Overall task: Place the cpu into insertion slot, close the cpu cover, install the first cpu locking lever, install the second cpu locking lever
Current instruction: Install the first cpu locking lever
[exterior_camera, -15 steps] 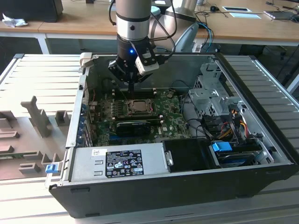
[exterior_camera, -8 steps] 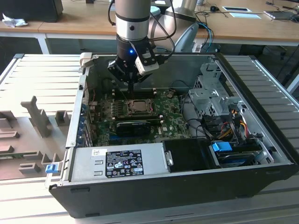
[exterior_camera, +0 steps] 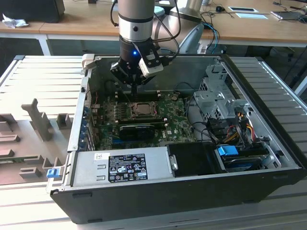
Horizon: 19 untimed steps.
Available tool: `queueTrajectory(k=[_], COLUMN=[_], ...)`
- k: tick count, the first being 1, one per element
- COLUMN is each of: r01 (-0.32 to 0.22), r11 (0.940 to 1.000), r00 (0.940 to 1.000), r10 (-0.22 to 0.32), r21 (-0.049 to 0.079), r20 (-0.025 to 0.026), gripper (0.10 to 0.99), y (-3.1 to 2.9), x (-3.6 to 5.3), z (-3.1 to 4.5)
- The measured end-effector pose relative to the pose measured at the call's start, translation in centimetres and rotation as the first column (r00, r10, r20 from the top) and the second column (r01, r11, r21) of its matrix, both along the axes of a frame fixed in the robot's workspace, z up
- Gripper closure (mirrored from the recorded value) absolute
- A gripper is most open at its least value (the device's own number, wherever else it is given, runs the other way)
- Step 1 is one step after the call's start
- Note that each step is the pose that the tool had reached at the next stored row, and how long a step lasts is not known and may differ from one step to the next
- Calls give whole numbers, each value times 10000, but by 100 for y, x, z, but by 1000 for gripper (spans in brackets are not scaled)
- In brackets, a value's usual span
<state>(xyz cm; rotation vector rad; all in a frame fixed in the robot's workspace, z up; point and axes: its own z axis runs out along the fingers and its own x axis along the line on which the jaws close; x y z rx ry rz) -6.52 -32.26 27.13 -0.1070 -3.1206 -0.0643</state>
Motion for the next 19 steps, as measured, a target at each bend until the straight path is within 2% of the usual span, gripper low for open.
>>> queueTrajectory(k=[13, 19], r01=[-227, -371], r11=[9997, 9993], r00=[9997, 9993], r10=[227, 371], r21=[1, 34], r20=[0, 9], gripper=[980, 980], y=[0, 0], x=[-17, -146], z=[-1, -21])
